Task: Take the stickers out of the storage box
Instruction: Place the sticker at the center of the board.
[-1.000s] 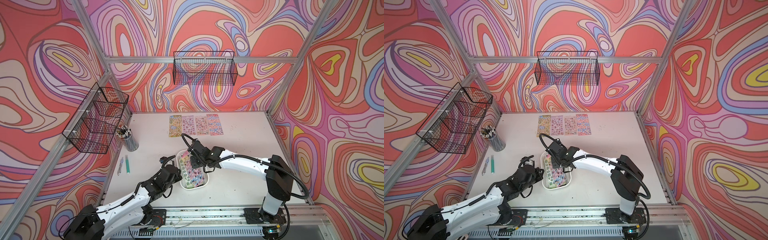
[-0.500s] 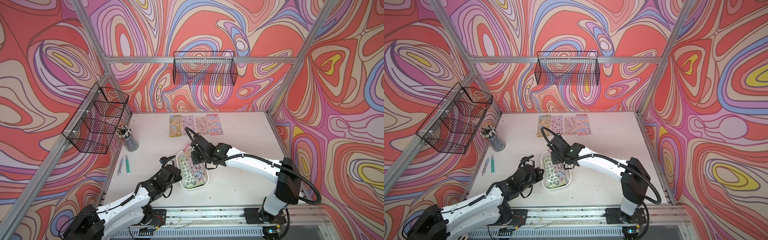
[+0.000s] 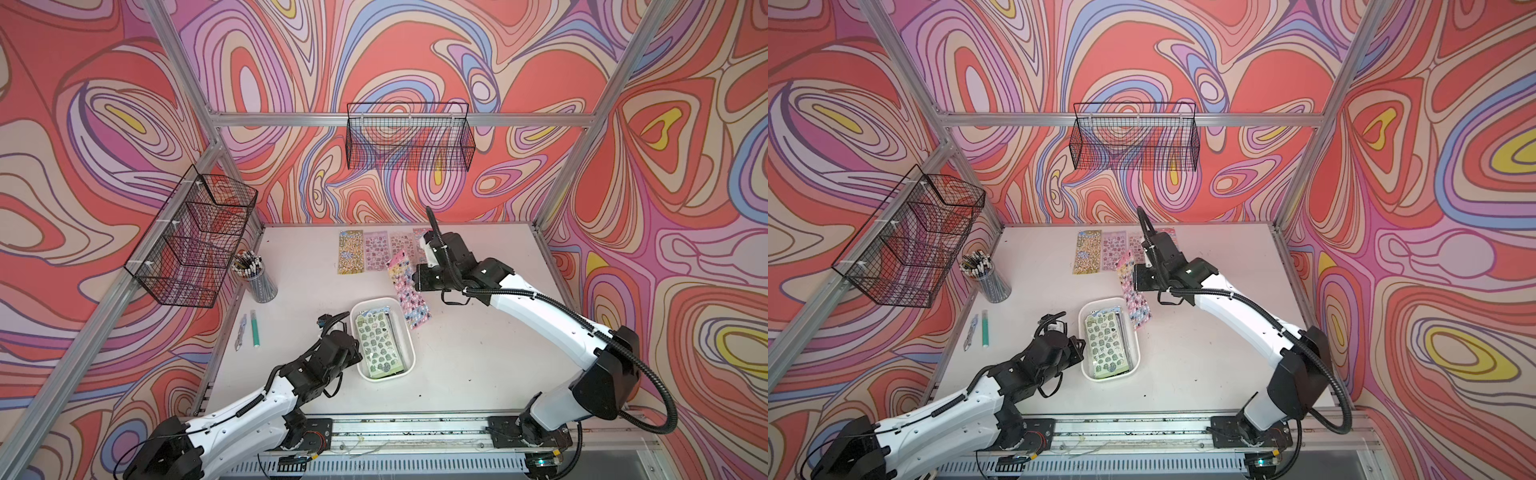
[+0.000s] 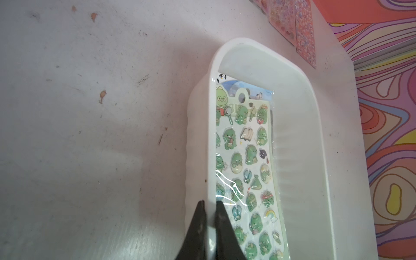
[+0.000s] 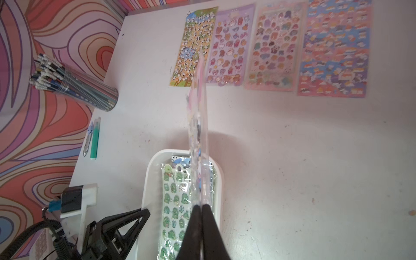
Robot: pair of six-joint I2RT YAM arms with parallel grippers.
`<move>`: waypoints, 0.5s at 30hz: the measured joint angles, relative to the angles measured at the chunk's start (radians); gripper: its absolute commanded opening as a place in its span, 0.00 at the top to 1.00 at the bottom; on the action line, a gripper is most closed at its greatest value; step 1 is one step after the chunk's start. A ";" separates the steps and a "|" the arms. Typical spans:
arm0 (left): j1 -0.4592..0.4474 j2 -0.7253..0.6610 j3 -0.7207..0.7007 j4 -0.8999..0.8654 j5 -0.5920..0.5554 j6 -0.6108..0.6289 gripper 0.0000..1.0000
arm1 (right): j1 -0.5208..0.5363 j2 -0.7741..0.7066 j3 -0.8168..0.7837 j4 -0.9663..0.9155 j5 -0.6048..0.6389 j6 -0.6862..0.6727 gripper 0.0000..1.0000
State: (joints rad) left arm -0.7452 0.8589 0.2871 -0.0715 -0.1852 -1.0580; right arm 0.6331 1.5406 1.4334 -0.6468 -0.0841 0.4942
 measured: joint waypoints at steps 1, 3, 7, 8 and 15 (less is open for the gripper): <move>0.000 -0.003 0.002 -0.008 -0.001 0.003 0.89 | -0.035 -0.002 0.003 0.002 -0.030 -0.017 1.00; 0.000 -0.008 0.007 -0.023 -0.001 0.008 0.89 | -0.101 0.000 0.003 0.007 -0.084 -0.045 0.99; 0.000 -0.023 0.029 -0.072 -0.003 0.030 0.89 | -0.228 0.024 0.002 0.037 -0.187 -0.087 0.99; 0.000 -0.024 0.037 -0.083 -0.003 0.036 0.89 | -0.263 0.034 -0.001 0.060 -0.219 -0.093 0.99; 0.000 -0.041 0.060 -0.143 -0.001 0.071 0.89 | -0.453 0.165 0.028 0.183 -0.386 -0.138 1.00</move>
State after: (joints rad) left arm -0.7452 0.8177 0.3473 -0.2142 -0.1864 -0.9867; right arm 0.1799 1.7058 1.4616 -0.4637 -0.4702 0.3557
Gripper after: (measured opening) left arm 0.115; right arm 0.047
